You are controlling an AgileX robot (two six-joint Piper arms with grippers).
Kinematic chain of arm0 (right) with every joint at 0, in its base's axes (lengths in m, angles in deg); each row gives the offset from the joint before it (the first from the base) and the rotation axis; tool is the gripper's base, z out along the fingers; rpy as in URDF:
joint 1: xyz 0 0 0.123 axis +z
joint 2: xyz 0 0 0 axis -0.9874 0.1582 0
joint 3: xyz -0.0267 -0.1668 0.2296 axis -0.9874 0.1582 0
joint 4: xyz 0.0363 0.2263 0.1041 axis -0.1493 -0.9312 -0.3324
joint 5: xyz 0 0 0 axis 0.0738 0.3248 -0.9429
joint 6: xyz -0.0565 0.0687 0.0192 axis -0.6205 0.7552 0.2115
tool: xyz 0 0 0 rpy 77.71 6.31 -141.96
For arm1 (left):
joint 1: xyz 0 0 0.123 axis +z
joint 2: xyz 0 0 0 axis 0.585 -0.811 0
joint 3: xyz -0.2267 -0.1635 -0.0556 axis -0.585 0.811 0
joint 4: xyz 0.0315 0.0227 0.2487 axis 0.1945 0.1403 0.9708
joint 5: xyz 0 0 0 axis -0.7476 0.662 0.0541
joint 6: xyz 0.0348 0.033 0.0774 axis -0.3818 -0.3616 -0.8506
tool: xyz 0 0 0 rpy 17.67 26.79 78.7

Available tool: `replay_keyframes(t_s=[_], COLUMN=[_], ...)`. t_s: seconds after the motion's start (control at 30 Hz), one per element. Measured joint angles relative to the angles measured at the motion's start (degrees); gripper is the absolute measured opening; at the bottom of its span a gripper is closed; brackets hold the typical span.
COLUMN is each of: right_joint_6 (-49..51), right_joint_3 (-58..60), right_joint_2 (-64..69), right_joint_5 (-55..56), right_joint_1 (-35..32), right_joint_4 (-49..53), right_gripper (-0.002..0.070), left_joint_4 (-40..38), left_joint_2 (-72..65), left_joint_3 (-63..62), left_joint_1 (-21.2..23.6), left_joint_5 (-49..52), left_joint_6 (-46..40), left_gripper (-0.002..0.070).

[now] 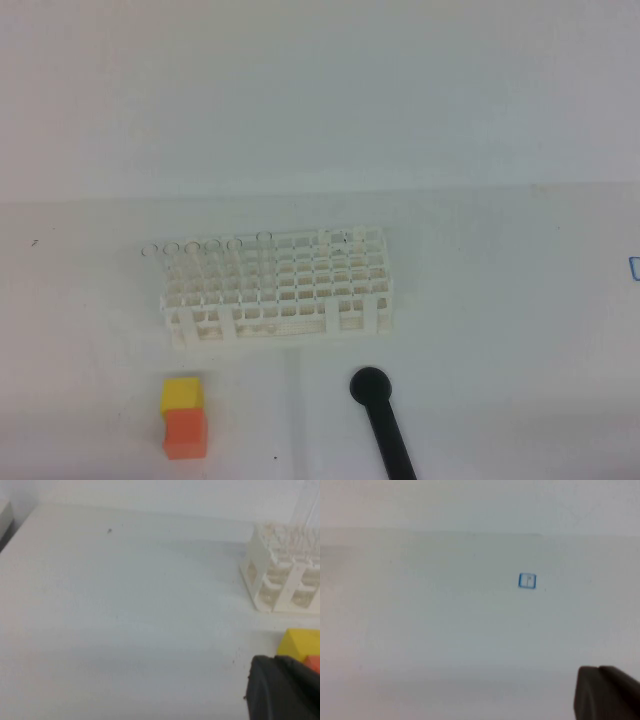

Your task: Place the test tubes

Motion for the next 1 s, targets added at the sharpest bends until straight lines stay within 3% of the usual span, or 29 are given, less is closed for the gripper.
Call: replay_keyframes(t_s=[0.1,0.4,0.8,1.0], right_joint_6=[0.1,0.1,-0.1,-1.7], right_joint_3=[0.1,0.1,0.1,-0.4], right_joint_2=[0.0,0.0,0.0,0.0], right_joint_5=[2.6,20.0,28.0,27.7], right_joint_1=[0.0,0.0,0.0,0.0], right_joint_4=[0.0,0.0,0.0,0.8], right_gripper=[-0.0001,-0.0001,-0.0001,-0.0001], left_joint_4=[0.0,-0.1,0.1,-2.6], left_joint_2=[0.0,-0.1,-0.1,-0.1], left_joint_3=[0.0,0.0,0.0,-0.5], left_joint_1=[0.0,0.0,0.0,0.0], left_joint_5=[-2.7,-24.1,-27.9,-33.2], left_joint_6=[0.0,0.0,0.0,4.5], left_gripper=[-0.0001,-0.0001,-0.0001,-0.0001])
